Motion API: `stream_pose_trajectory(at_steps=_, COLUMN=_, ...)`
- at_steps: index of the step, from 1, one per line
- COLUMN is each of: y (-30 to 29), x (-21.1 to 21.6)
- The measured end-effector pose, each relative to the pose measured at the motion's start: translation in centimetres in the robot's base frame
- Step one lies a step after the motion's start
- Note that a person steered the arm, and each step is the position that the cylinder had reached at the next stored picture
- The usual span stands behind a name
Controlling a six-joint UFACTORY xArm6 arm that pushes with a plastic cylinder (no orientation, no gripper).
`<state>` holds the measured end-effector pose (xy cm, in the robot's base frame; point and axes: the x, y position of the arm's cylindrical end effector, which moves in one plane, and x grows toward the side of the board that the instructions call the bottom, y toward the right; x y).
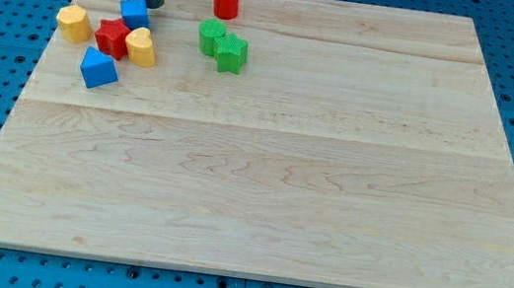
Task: Push the hexagon into the cube
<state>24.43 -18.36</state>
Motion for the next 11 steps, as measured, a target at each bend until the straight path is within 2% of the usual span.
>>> stream_pose_trajectory(at_steps=1, y=-4.2, x=1.7)
stream_pose_trajectory(at_steps=3, y=0.8, x=6.0)
stream_pose_trajectory(at_steps=4, y=-5.8, x=0.8)
stream_pose_trajectory(at_steps=5, y=-12.1, x=-1.8)
stream_pose_trajectory(at_steps=6, y=-12.1, x=-1.4)
stream_pose_trajectory(at_steps=7, y=-12.1, x=4.2)
stream_pose_trajectory(at_steps=8, y=-11.7, x=7.9)
stream_pose_trajectory(at_steps=9, y=-6.7, x=7.9)
stream_pose_trajectory(at_steps=11, y=-8.1, x=5.7)
